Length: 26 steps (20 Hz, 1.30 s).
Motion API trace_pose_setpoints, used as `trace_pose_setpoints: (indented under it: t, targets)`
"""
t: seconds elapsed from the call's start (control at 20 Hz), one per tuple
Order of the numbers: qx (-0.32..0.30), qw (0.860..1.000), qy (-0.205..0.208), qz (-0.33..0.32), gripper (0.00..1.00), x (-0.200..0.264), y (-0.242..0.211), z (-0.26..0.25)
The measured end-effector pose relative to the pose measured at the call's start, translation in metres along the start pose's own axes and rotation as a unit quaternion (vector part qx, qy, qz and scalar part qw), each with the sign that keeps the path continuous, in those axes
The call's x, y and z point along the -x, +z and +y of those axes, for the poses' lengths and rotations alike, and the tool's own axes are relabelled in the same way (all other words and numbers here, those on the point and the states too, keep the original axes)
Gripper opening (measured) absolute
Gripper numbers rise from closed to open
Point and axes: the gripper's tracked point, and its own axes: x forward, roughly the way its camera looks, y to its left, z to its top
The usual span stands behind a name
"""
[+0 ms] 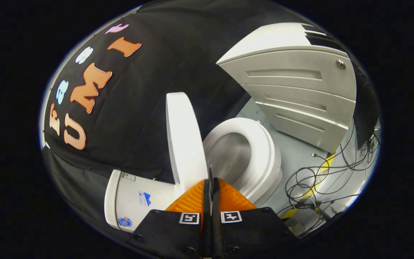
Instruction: Open the toilet lid.
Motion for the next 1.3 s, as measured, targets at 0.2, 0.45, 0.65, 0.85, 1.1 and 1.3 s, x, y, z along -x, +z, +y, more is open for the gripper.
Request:
trace_pose_setpoints:
  t: [0.2, 0.45, 0.65, 0.85, 1.1, 1.3]
  targets:
    - [0.028, 1.000, 0.008, 0.000, 0.08, 0.006, -0.001, 0.017]
    - [0.062, 0.998, 0.011, -0.008, 0.08, 0.015, -0.004, 0.037]
    - [0.073, 0.997, 0.016, -0.006, 0.08, 0.022, -0.007, 0.054]
    - [0.088, 0.996, 0.023, -0.008, 0.08, 0.030, -0.011, 0.070]
    - [0.134, 0.991, 0.022, -0.019, 0.08, 0.039, -0.018, 0.095]
    - [0.173, 0.984, 0.028, -0.025, 0.08, 0.045, -0.028, 0.115]
